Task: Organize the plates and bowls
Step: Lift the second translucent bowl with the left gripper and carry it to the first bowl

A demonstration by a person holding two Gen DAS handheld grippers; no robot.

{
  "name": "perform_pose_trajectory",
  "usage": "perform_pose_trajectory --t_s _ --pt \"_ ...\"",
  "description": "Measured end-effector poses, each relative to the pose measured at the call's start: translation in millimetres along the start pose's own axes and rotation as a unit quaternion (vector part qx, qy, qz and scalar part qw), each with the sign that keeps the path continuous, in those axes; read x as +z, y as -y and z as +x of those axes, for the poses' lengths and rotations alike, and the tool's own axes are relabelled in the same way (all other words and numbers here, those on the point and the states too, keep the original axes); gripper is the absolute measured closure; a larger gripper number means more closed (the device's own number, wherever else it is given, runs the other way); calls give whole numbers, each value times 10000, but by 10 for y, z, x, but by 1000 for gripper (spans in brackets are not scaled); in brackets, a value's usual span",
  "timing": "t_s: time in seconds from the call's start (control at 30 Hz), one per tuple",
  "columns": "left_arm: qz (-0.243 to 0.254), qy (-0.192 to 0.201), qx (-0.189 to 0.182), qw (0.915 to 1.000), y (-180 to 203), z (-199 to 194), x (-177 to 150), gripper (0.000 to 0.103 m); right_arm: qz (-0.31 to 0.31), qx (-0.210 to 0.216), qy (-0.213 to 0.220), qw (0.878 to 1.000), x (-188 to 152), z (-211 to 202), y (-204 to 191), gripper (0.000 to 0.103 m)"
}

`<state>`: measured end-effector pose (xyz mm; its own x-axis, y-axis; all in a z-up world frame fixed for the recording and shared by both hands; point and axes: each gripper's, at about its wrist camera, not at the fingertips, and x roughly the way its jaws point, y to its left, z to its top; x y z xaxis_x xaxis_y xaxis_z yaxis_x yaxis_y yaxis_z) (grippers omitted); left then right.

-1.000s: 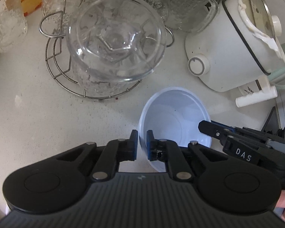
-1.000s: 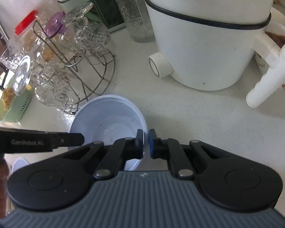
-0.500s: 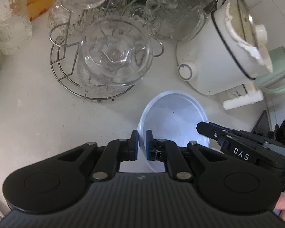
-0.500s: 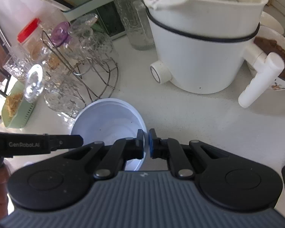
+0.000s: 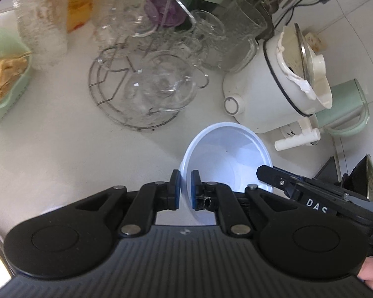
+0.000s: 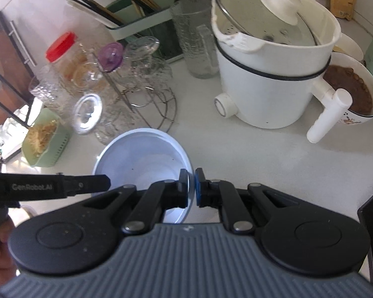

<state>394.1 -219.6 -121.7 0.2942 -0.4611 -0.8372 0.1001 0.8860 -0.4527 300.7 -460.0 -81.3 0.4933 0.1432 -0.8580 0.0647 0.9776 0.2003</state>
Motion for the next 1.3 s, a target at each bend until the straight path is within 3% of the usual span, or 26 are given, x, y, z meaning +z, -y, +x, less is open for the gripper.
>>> perform_pose_trajectory --t_s 0.2,0.63,0.97,1.3 --pt "-357 221 -117 9990 -218 -77 -135 94 -166 127 78 9998 -61 34 -155 94" --pt "-403 731 -119 9964 -514 -422 -329 94 -259 440 306 9982 -263 48 -464 94" --pt "-605 1281 139 9898 -769 -950 -541 93 -313 945 325 9945 -346 -77 -814 94" --pt "-1050 1433 387 9833 -1078 -1102 -834 93 -699 1191 84 9904 -487 -37 -1112 93"
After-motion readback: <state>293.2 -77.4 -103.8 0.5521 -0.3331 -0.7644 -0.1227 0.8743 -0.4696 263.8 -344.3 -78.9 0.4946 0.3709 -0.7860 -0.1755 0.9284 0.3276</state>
